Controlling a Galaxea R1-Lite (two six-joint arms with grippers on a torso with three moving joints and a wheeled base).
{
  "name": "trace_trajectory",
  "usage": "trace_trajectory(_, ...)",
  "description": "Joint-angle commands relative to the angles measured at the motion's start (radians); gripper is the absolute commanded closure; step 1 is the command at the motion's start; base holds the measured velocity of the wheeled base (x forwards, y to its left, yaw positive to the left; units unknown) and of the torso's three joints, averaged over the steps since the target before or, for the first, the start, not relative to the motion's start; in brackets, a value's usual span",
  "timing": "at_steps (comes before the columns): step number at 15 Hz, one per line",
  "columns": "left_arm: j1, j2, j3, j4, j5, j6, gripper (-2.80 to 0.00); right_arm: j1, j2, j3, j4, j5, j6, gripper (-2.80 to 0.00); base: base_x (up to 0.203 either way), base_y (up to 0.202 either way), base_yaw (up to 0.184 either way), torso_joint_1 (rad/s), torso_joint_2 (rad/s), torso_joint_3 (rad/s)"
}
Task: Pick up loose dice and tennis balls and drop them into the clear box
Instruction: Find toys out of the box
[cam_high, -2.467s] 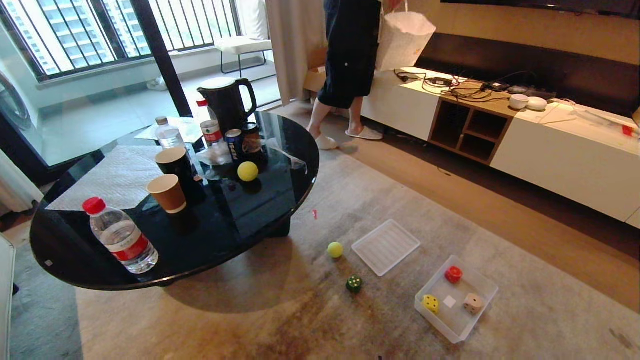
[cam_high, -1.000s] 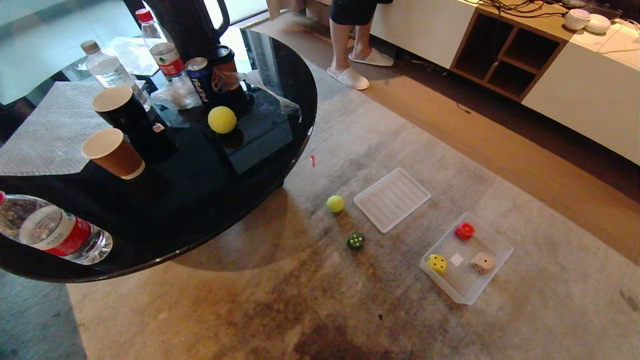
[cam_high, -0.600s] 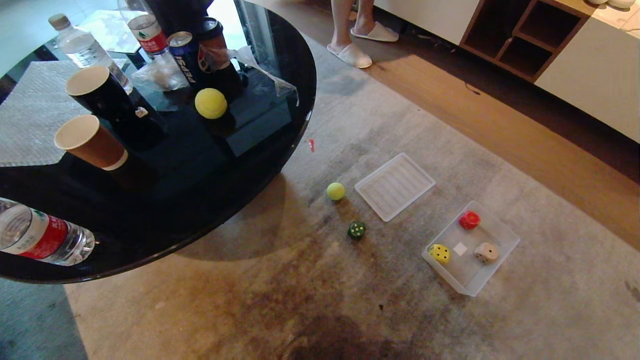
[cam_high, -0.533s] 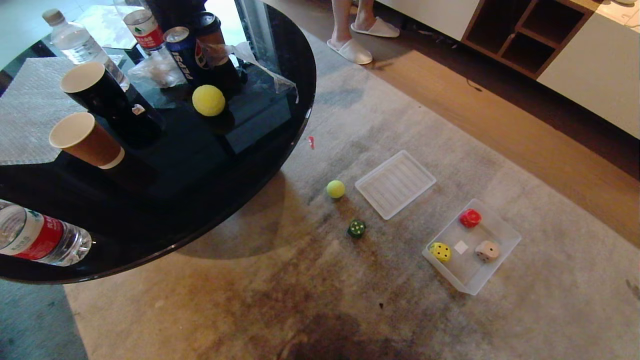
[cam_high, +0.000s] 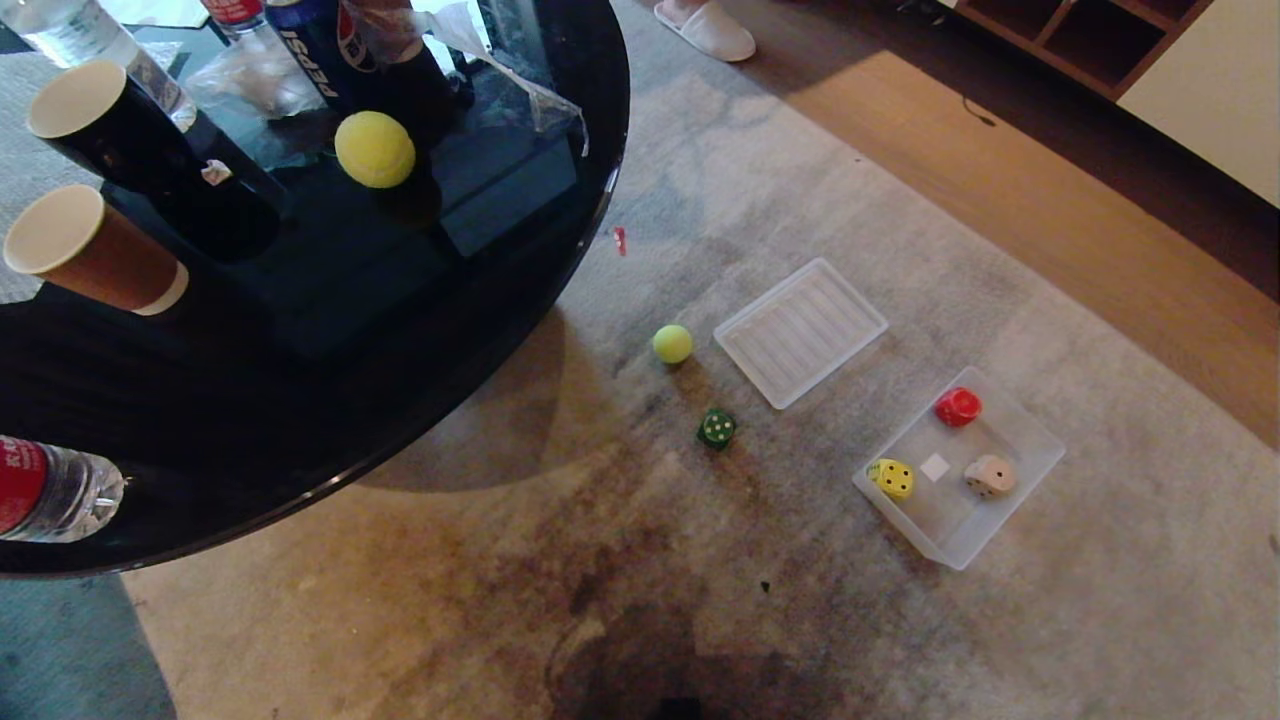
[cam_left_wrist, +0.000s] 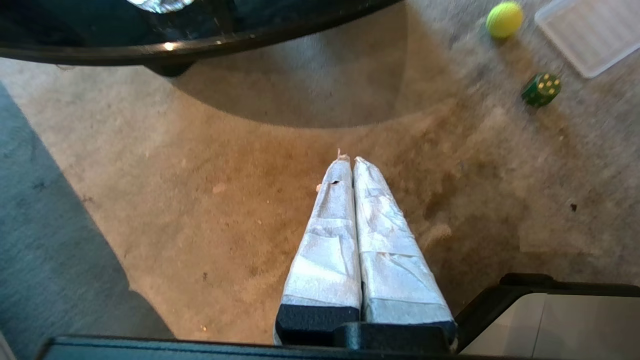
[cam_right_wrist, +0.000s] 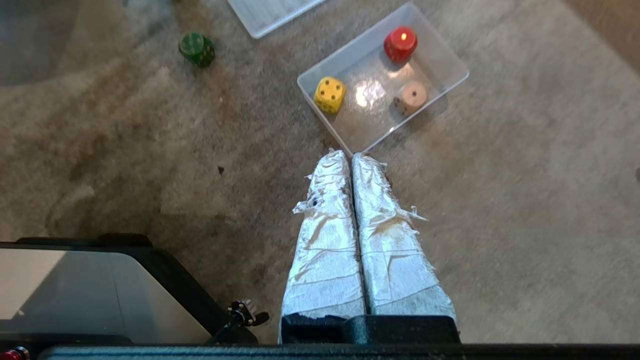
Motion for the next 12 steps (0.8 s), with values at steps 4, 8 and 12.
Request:
trace_trajectory(4, 0.000, 0.000, 0.000, 0.000, 0.000, 0.000, 0.00, 0.000, 0.000, 0.000, 0.001, 0.000, -0.001, 0.00, 0.000, 0.000, 0.000, 0.001, 0.00, -0.200)
trace_trajectory(8, 0.000, 0.000, 0.000, 0.000, 0.000, 0.000, 0.00, 0.000, 0.001, 0.000, 0.001, 0.001, -0.001, 0.00, 0.000, 0.000, 0.000, 0.003, 0.00, -0.191)
trace_trajectory(12, 0.000, 0.001, 0.000, 0.000, 0.000, 0.000, 0.00, 0.000, 0.000, 0.000, 0.001, 0.000, -0.001, 0.00, 0.000, 0.000, 0.000, 0.001, 0.00, -0.172)
